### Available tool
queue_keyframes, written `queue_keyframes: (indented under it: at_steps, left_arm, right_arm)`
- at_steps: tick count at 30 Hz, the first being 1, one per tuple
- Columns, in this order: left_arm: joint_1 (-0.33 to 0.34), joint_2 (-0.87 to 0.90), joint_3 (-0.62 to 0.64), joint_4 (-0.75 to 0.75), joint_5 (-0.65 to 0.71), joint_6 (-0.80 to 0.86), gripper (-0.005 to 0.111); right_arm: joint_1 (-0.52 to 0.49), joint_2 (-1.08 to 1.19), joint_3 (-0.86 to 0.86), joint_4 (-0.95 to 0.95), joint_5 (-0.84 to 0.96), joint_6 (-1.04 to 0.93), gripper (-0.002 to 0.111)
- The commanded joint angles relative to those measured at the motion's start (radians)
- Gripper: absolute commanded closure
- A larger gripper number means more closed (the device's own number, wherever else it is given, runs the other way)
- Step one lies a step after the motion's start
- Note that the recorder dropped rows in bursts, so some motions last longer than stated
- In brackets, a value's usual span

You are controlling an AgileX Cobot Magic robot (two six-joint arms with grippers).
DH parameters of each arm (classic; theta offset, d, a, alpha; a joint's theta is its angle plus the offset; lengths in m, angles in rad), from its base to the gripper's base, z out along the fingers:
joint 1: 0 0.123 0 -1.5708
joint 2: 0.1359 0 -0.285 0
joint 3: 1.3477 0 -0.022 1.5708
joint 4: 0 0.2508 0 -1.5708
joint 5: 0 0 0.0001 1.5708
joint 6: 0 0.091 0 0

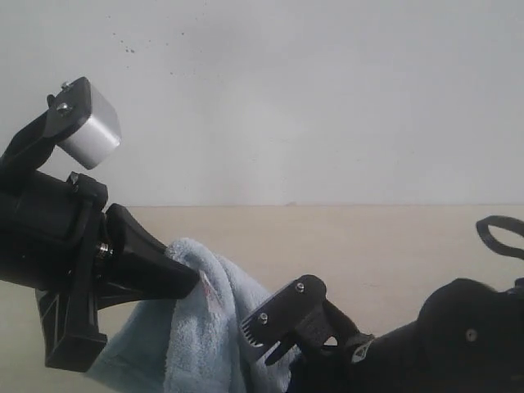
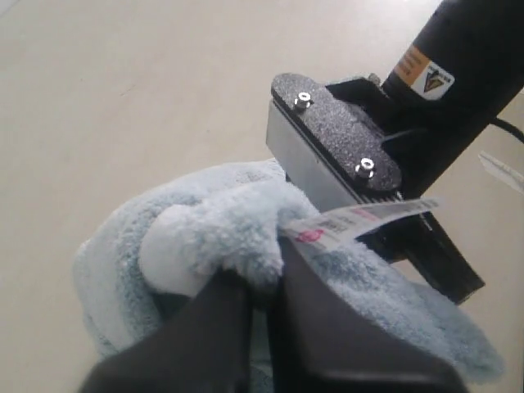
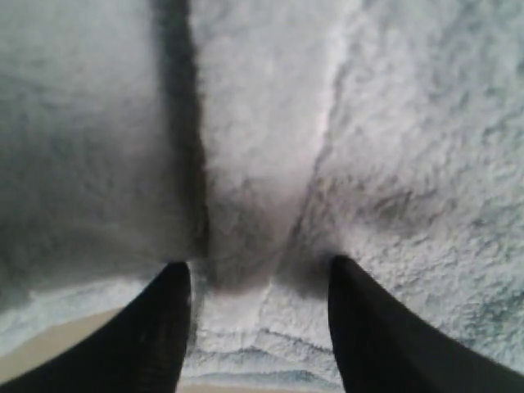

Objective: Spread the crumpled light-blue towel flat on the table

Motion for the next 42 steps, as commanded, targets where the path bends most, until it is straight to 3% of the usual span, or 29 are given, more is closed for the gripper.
queue_keyframes:
  at_steps: [1,11,13,17,25,29,36,38,39,42]
  left_arm:
    - [-0.010,-0.004,0.005,-0.006,-0.005,-0.007,0.103]
    - [-0.010,-0.004,0.005,-0.006,-0.005,-0.007,0.103]
    - [-0.010,-0.004,0.005,-0.006,-0.005,-0.007,0.103]
    - [-0.010,-0.004,0.005,-0.006,-0.005,-0.007,0.103]
    - [-0.010,-0.004,0.005,0.062,-0.003,-0.007,0.103]
    - [-0.010,-0.023,0.005,0.076,0.002,-0.008,0.103]
    - [-0.010,-0.096,0.005,0.229,-0.061,-0.088,0.103]
    - [-0.010,-0.092,0.009,0.478,-0.104,-0.251,0.103]
    - [-0.010,-0.078,0.030,0.676,-0.131,-0.414,0.103]
    - [-0.010,-0.032,0.091,0.989,-0.160,-0.662,0.103]
  right_arm:
    - [0.019,0.024,-0.004,0.005,-0.170,0.067,0.058]
    - [0.019,0.033,-0.004,0.012,-0.366,0.170,0.060]
    - [0.019,0.033,-0.004,0.038,-0.408,0.168,0.069]
    - [0.019,0.033,-0.004,0.038,-0.441,0.134,0.107]
    - [-0.021,0.002,-0.004,0.099,-0.449,0.049,0.108]
    - [-0.165,-0.059,-0.004,0.217,-0.437,-0.081,0.108]
    - [-0.573,-0.135,-0.004,0.293,-0.274,-0.204,0.108]
    - [-0.702,-0.134,-0.004,0.293,-0.219,-0.214,0.108]
    - [-0.772,-0.134,-0.002,0.293,-0.188,-0.191,0.108]
    - [-0.870,-0.134,-0.002,0.293,-0.156,-0.161,0.108]
